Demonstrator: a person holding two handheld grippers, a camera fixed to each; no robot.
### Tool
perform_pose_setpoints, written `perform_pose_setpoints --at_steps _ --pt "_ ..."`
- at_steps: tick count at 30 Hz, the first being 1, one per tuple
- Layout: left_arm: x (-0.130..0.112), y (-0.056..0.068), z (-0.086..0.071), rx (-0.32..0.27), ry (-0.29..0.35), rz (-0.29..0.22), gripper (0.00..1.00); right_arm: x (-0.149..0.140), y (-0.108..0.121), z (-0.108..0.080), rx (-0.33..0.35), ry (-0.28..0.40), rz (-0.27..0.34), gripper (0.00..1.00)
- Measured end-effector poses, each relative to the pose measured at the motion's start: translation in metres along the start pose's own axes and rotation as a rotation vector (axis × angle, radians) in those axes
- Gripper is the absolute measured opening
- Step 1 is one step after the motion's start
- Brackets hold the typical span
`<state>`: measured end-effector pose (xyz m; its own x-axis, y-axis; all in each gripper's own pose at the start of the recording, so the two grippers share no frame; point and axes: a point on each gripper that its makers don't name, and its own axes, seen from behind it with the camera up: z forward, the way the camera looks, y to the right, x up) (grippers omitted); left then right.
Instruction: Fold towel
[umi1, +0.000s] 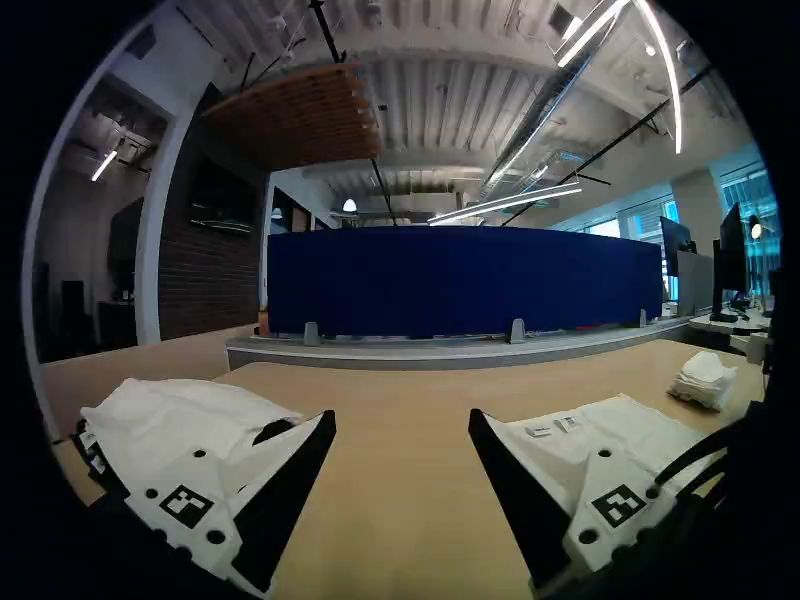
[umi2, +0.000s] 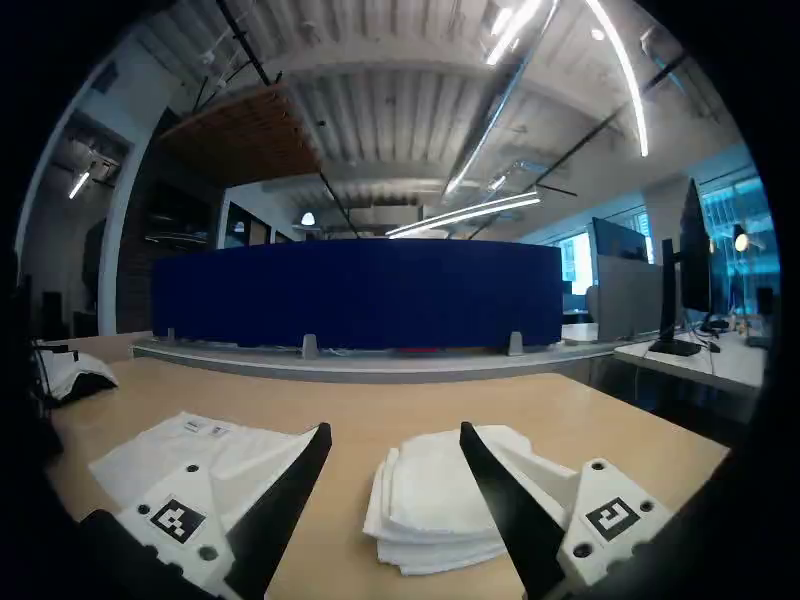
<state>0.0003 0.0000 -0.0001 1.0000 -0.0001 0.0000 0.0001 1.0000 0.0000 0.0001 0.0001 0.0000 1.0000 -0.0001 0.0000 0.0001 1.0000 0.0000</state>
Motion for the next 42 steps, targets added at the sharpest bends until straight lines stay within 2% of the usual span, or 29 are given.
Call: perform_pose_setpoints --at_steps 20,23,26,29,33,35,38,42 --pt "-0.003 0.0 0.001 0.0 0.0 0.005 0.99 0.002 0.001 0.001 -0.001 0.001 -0.001 1.0" --pt "0.006 0.004 0.002 -0.003 0.018 0.022 0.99 0.004 0.003 0.0 -0.011 0.004 -0.003 1.0" --pt "0.03 0.014 -0.001 -0.032 0.06 0.017 0.99 0.014 0.013 0.0 -0.039 0.005 -0.002 1.0" --pt "0.056 0.02 0.0 -0.069 0.082 -0.025 0.99 0.038 0.018 -0.001 -0.059 0.019 -0.014 1.0" --pt "0.092 0.015 0.002 -0.06 0.085 -0.054 0.99 0.077 0.007 -0.004 -0.037 0.038 -0.045 1.0" --pt "0.112 0.013 0.001 -0.047 0.091 -0.051 0.99 0.095 -0.001 -0.006 -0.018 0.031 -0.045 1.0" --pt "0.14 0.017 -0.005 -0.053 0.1 -0.034 0.99 0.123 -0.007 -0.008 -0.011 0.021 -0.03 1.0" --pt "0.168 0.023 -0.01 -0.064 0.066 -0.022 0.99 0.155 -0.009 -0.011 -0.012 0.008 -0.019 1.0"
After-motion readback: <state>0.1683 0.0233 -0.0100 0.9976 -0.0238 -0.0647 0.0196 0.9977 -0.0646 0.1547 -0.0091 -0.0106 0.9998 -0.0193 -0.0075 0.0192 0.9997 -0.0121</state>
